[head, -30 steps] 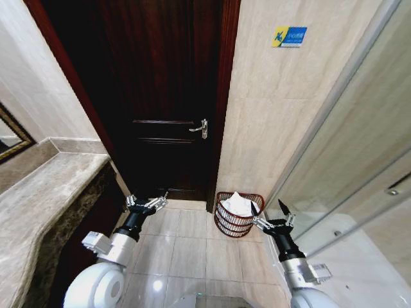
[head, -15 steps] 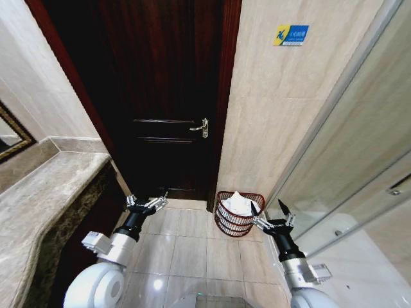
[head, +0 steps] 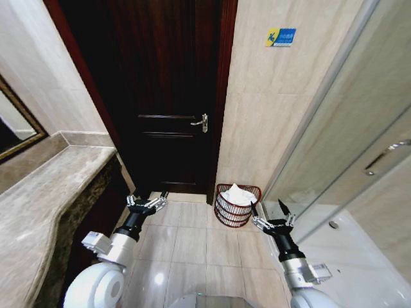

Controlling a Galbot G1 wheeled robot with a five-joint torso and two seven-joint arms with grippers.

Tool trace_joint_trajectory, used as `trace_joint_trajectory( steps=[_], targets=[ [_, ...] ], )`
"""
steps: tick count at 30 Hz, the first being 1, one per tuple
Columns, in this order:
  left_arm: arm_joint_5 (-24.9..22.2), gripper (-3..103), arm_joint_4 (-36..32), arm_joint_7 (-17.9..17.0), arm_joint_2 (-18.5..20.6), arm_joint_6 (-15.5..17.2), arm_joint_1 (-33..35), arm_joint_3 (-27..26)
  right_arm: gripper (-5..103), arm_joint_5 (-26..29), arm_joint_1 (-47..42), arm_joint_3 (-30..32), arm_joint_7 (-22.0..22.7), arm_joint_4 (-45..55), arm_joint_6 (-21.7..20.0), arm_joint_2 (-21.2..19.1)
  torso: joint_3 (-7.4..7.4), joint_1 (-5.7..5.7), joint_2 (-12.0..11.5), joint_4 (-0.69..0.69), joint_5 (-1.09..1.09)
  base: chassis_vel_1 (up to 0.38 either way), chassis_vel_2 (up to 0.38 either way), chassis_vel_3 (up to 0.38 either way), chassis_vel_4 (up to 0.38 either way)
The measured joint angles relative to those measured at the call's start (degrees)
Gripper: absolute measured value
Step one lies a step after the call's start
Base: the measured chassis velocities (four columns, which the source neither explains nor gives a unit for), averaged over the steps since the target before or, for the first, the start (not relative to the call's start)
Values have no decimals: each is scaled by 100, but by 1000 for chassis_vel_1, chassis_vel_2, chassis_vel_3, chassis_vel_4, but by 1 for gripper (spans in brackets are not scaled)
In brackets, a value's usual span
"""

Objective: Discard the used towel into the hamper.

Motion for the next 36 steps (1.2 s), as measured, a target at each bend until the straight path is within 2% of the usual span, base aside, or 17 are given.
trace_joint_trajectory(
  steps=[12, 25, 36],
  targets=[
    [0, 100, 0, 0, 0, 0, -4, 0, 100, 0, 3, 0, 0, 0, 0, 0, 3, 10, -8, 0, 0, 4, 7, -2, 0],
    [0, 100, 0, 0, 0, 0, 0, 0, 100, 0, 0, 0, 0, 0, 0, 0, -2, -3, -3, 0, 0, 111, -105, -101, 116],
    [0, 100, 0, 0, 0, 0, -4, 0, 100, 0, 3, 0, 0, 0, 0, 0, 1, 8, -7, 0, 0, -25, 29, 30, -17]
  ],
)
